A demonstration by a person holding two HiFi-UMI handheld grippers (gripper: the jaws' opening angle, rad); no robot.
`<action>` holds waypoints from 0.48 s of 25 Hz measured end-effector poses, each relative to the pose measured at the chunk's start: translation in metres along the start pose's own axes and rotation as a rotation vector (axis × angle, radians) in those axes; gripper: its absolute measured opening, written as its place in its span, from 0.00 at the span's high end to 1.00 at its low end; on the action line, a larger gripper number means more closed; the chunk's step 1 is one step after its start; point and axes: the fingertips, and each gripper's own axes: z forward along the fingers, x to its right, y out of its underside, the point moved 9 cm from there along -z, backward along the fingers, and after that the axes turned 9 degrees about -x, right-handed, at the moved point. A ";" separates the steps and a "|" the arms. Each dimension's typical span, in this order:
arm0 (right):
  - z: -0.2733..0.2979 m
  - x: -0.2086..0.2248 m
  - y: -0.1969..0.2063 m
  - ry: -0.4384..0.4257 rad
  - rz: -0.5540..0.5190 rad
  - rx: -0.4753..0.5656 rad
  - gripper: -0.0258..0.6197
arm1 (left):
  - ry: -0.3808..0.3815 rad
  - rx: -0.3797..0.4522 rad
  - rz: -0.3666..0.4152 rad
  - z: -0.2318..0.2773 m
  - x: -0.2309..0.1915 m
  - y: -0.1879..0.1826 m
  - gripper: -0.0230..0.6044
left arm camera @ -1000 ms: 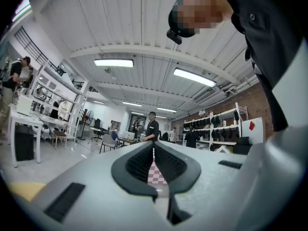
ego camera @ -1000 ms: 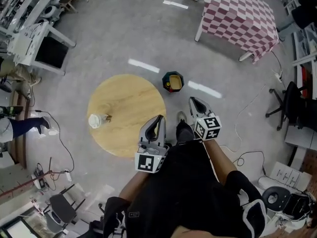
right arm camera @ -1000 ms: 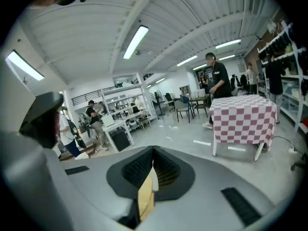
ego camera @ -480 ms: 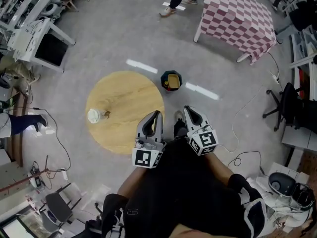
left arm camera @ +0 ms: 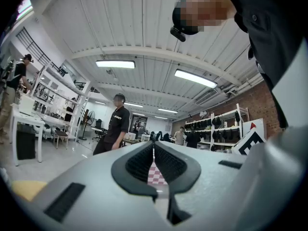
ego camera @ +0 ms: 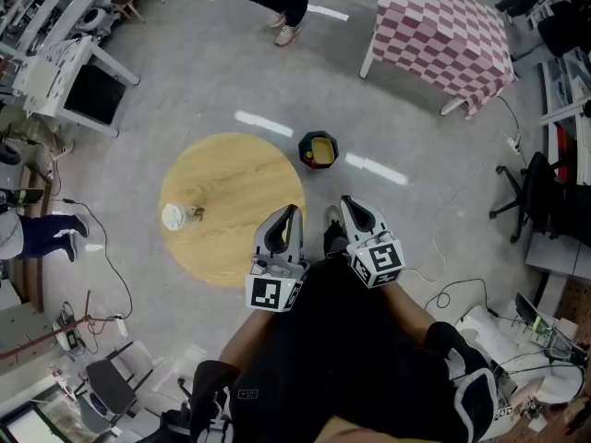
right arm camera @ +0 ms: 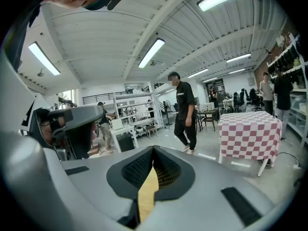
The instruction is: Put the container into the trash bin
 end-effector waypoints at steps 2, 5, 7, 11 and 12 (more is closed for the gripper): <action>0.000 0.000 0.000 0.001 0.000 0.002 0.92 | 0.003 0.001 0.001 0.001 0.001 0.000 0.94; 0.000 0.000 0.000 0.001 0.004 0.004 0.92 | 0.004 0.000 0.002 0.000 0.001 0.000 0.94; 0.001 -0.001 0.000 0.001 0.005 0.007 0.92 | 0.002 -0.001 0.001 0.000 0.000 0.000 0.94; 0.002 0.000 0.001 -0.003 0.000 0.008 0.92 | -0.003 -0.002 0.000 0.001 -0.001 0.002 0.94; 0.002 0.000 0.001 -0.004 -0.001 0.008 0.92 | -0.004 -0.002 -0.001 0.001 -0.001 0.002 0.94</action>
